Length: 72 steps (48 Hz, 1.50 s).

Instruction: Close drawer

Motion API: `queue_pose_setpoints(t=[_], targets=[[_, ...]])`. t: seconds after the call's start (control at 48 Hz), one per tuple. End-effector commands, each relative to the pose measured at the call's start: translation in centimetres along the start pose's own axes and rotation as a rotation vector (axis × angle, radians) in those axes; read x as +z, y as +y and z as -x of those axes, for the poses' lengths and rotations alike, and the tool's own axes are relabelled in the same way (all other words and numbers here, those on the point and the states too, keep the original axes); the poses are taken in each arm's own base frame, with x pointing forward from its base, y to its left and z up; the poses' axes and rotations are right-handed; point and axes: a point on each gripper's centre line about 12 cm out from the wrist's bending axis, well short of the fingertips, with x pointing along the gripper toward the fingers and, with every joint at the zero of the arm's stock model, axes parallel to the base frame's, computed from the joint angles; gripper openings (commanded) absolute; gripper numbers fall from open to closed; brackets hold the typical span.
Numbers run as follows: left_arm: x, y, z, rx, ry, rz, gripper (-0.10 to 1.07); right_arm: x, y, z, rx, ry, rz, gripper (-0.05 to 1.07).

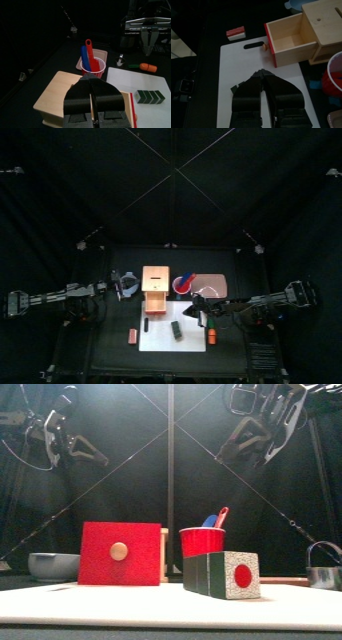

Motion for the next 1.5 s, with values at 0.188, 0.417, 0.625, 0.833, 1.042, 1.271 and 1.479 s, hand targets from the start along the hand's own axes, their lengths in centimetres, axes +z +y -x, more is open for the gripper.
queue_pose_setpoints(t=[0.188,0.417,0.625,0.833,1.042,1.271,1.479], targets=[[1.1,0.0,-0.1,0.002,-0.029,-0.01,0.06,0.7,0.2,0.4,0.007,-0.025,-0.011,0.23],[1.0,0.0,-0.1,0.002,-0.028,-0.007,0.06,0.7,0.3,0.4,0.009,-0.023,-0.004,0.23],[1.0,0.1,-0.1,0.005,-0.029,-0.007,0.06,0.7,0.1,0.4,0.006,-0.025,-0.007,0.23],[-1.6,-0.3,0.3,-0.007,-0.023,0.03,0.06,-1.6,-0.5,-1.4,-0.013,0.057,-0.016,0.23],[-1.8,-0.3,0.4,-0.005,-0.032,0.035,0.06,-0.6,0.1,-3.4,-0.002,0.061,0.006,0.23],[0.1,0.3,-0.1,0.017,-0.028,0.047,0.06,0.7,1.0,-4.9,0.016,0.048,0.012,0.23],[1.9,1.3,-1.5,0.053,0.117,0.066,0.06,1.0,2.6,-5.4,0.051,0.047,0.028,0.22]])
